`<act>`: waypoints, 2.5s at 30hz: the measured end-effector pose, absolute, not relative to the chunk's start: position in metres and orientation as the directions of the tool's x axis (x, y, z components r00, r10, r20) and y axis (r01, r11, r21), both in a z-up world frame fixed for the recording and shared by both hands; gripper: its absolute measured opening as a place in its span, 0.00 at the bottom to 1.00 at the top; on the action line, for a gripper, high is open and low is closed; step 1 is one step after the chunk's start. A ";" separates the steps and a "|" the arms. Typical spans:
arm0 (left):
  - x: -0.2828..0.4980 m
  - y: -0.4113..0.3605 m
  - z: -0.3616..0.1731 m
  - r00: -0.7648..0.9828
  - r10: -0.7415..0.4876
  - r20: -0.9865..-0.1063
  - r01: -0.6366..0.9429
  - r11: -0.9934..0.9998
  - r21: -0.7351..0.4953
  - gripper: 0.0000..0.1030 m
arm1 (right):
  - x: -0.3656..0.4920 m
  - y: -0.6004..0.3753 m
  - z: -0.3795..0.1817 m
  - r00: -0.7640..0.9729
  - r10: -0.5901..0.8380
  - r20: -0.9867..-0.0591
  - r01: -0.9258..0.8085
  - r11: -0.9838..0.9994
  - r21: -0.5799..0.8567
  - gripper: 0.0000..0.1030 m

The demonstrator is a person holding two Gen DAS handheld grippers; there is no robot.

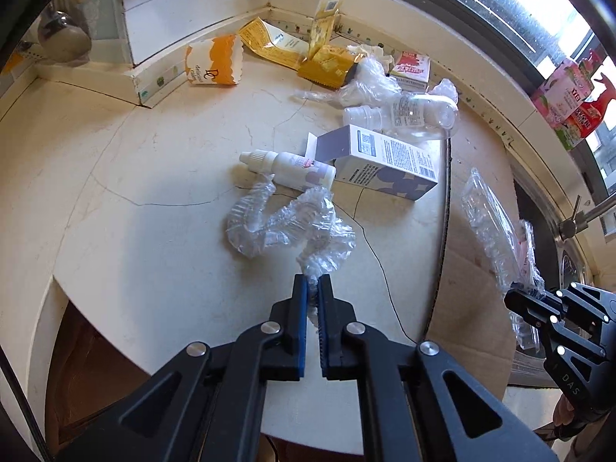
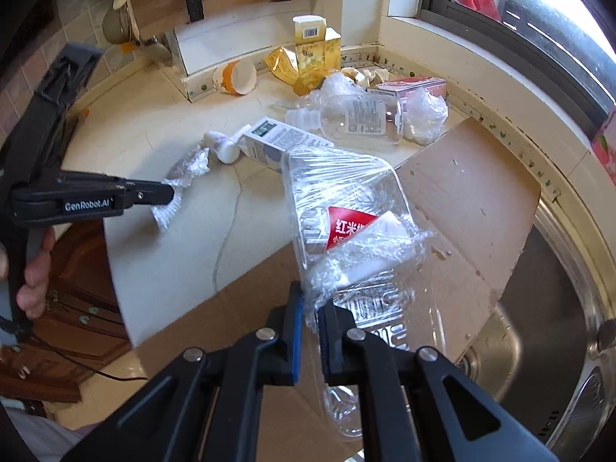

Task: Collect trash
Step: 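Lift the plastic and tray and carry both down over the black bin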

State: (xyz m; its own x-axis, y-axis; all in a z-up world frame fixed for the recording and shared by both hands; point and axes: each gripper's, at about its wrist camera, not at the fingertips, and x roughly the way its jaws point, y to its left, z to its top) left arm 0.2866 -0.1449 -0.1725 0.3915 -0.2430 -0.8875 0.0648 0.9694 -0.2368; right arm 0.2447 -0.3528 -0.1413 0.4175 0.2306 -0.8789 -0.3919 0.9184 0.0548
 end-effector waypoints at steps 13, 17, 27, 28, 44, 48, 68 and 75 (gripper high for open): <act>0.246 -0.137 -0.118 0.450 -0.300 -0.841 0.144 0.954 -0.263 0.02 | 0.209 -0.355 -0.106 0.450 0.318 -0.834 -0.271 0.939 0.212 0.05; 0.228 -0.130 -0.099 0.463 -0.325 -0.824 0.187 0.945 -0.268 0.02 | 0.192 -0.349 -0.096 0.466 0.319 -0.825 -0.231 0.944 0.235 0.05; 0.168 -0.091 -0.056 0.498 -0.378 -0.781 0.246 0.925 -0.290 0.02 | 0.141 -0.318 -0.063 0.506 0.383 -0.773 -0.221 0.924 0.314 0.05; 0.162 -0.086 -0.053 0.501 -0.383 -0.776 0.249 0.923 -0.294 0.02 | 0.135 -0.312 -0.060 0.506 0.391 -0.769 -0.226 0.920 0.319 0.05; 0.067 -0.030 -0.077 0.444 -0.431 -0.785 0.292 0.898 -0.328 0.02 | 0.043 -0.217 -0.080 0.420 0.477 -0.772 -0.290 0.876 0.384 0.05; 0.050 -0.020 -0.106 0.390 -0.428 -0.816 0.285 0.898 -0.335 0.02 | 0.025 -0.196 -0.102 0.368 0.493 -0.788 -0.289 0.867 0.407 0.05; 0.028 -0.003 -0.200 0.250 -0.397 -0.883 0.254 0.907 -0.336 0.02 | 0.013 -0.154 -0.199 0.190 0.556 -0.809 -0.178 0.830 0.529 0.05; 0.035 0.004 -0.257 0.151 -0.381 -0.912 0.203 0.915 -0.349 0.03 | 0.019 -0.156 -0.254 0.114 0.595 -0.796 -0.071 0.804 0.590 0.05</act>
State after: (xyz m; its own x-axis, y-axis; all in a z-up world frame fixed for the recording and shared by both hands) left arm 0.0355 0.0037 -0.2565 0.1508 -0.3813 -0.9121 0.2028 0.9149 -0.3489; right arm 0.0187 -0.1558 -0.2535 0.1138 0.5947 -0.7959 -0.0715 0.8039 0.5905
